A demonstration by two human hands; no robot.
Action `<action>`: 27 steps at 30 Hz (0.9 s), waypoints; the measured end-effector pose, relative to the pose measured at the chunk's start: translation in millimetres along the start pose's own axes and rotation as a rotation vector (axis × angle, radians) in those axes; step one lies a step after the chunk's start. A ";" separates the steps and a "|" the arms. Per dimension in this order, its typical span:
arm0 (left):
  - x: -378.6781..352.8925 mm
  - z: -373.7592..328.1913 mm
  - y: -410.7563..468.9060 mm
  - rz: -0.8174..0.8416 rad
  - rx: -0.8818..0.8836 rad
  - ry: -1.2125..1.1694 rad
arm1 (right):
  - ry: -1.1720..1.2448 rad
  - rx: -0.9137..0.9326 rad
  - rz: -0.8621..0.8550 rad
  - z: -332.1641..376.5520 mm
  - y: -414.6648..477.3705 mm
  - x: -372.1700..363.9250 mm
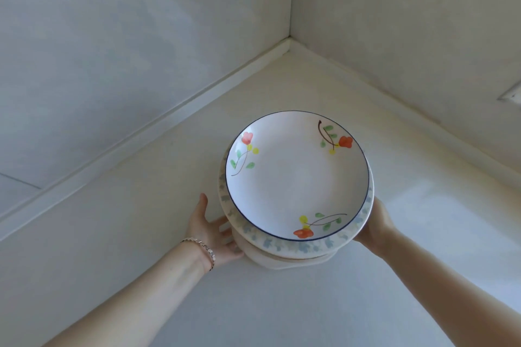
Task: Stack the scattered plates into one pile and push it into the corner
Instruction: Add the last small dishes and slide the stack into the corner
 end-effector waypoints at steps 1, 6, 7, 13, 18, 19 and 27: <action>-9.5 -5.9 -0.4 -0.002 -0.008 -0.008 | 0.002 -0.001 -0.001 7.7 8.2 -1.3; -46.1 -31.6 11.5 -0.004 -0.046 -0.072 | 0.087 -0.031 -0.008 40.7 44.7 -12.4; -51.9 -35.2 14.3 -0.004 -0.058 -0.082 | 0.091 -0.035 -0.002 48.2 49.3 -16.0; -75.3 -44.1 26.4 -0.010 -0.111 -0.087 | 0.163 0.041 0.030 62.9 118.6 -14.2; -73.6 -40.4 40.4 -0.089 -0.196 0.054 | 0.064 0.062 -0.233 54.5 59.7 -23.2; -72.1 -40.4 41.9 -0.112 -0.206 0.067 | 0.009 0.070 -0.272 38.9 54.4 -23.6; -77.0 -31.3 40.3 -0.223 -0.356 0.149 | 0.063 0.030 -0.232 -2.0 24.0 -35.6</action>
Point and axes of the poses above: each hand's wrist, its own y-axis towards the middle knuckle, its own x-axis out of the back of the hand, z = x × y, the point moved 5 cm from there along y, towards the middle knuckle, and after that the axes turned 9 degrees about -z, right-handed, at the moved point
